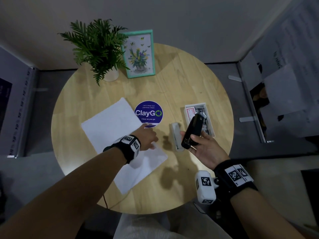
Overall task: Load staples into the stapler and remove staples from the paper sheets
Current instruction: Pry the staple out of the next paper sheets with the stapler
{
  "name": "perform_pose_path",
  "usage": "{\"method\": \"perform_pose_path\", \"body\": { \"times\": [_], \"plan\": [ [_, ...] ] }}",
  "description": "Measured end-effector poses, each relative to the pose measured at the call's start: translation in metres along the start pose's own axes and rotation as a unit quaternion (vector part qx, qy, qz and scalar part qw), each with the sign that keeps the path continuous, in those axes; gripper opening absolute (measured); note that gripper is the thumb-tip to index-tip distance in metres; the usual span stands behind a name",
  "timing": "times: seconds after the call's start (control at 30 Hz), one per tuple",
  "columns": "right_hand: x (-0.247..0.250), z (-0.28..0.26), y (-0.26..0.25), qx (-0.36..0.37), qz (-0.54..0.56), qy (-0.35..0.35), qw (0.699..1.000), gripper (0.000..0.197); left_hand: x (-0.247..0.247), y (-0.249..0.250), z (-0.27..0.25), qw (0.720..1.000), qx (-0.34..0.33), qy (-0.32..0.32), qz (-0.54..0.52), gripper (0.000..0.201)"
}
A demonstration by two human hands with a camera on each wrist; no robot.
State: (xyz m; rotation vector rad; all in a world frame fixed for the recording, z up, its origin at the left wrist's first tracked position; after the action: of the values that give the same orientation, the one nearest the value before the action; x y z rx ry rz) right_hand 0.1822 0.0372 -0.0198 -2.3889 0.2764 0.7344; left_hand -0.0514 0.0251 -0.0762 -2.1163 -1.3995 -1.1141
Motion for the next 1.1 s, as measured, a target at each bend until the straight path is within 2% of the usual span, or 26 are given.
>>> {"method": "perform_pose_path", "body": {
  "times": [0.03, 0.13, 0.2, 0.3, 0.33, 0.43, 0.5, 0.63, 0.73, 0.8, 1.0, 1.1],
  "plan": [
    [-0.002, -0.001, -0.002, 0.01, 0.009, -0.002, 1.0, 0.046, 0.002, -0.001, -0.005, 0.999, 0.01, 0.01, -0.042, 0.023],
    [-0.014, -0.002, -0.015, 0.048, 0.012, -0.011, 0.999, 0.055, 0.017, -0.002, -0.025, 0.981, 0.061, 0.037, -0.178, 0.022],
    [-0.028, -0.001, -0.027, 0.086, 0.014, 0.009, 0.996, 0.044, 0.029, -0.003, -0.04, 0.963, 0.09, 0.077, -0.241, 0.019],
    [-0.056, -0.002, -0.049, 0.146, 0.012, 0.092, 0.985, 0.011, 0.048, 0.0, -0.061, 0.94, 0.121, 0.167, -0.272, 0.028],
    [-0.068, -0.003, -0.057, 0.173, -0.013, 0.113, 0.978, 0.008, 0.055, 0.003, -0.068, 0.929, 0.13, 0.202, -0.28, 0.028],
    [-0.103, -0.009, -0.074, 0.262, -0.134, 0.116, 0.949, 0.012, 0.079, 0.016, -0.086, 0.895, 0.158, 0.301, -0.29, 0.027],
    [-0.126, -0.014, -0.08, 0.315, -0.198, 0.093, 0.924, 0.015, 0.094, 0.025, -0.095, 0.883, 0.171, 0.34, -0.276, 0.03],
    [-0.155, -0.018, -0.084, 0.37, -0.299, 0.056, 0.878, 0.027, 0.115, 0.038, -0.11, 0.876, 0.176, 0.372, -0.253, 0.028],
    [-0.16, -0.019, -0.082, 0.383, -0.39, 0.07, 0.834, 0.03, 0.122, 0.041, -0.118, 0.873, 0.172, 0.386, -0.244, 0.023],
    [-0.157, -0.018, -0.081, 0.387, -0.418, 0.082, 0.818, 0.028, 0.122, 0.041, -0.122, 0.872, 0.162, 0.393, -0.243, 0.025],
    [-0.152, -0.015, -0.078, 0.352, -0.443, 0.053, 0.822, 0.023, 0.12, 0.042, -0.13, 0.867, 0.142, 0.409, -0.247, 0.034],
    [-0.153, -0.015, -0.077, 0.352, -0.448, 0.042, 0.821, 0.019, 0.119, 0.042, -0.131, 0.862, 0.136, 0.414, -0.259, 0.031]
  ]
}}
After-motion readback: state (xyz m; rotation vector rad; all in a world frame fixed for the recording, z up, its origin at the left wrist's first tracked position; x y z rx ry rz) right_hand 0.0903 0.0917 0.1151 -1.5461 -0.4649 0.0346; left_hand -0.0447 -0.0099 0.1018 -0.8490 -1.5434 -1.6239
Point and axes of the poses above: each hand's wrist, its own z-axis towards the middle knuckle, its own x-axis out of the back of the hand, y = z × x, the point moved 2 cm from there along z, towards the middle knuckle, and after that the axes turned 1 degree about x, right-handed, at the moved point
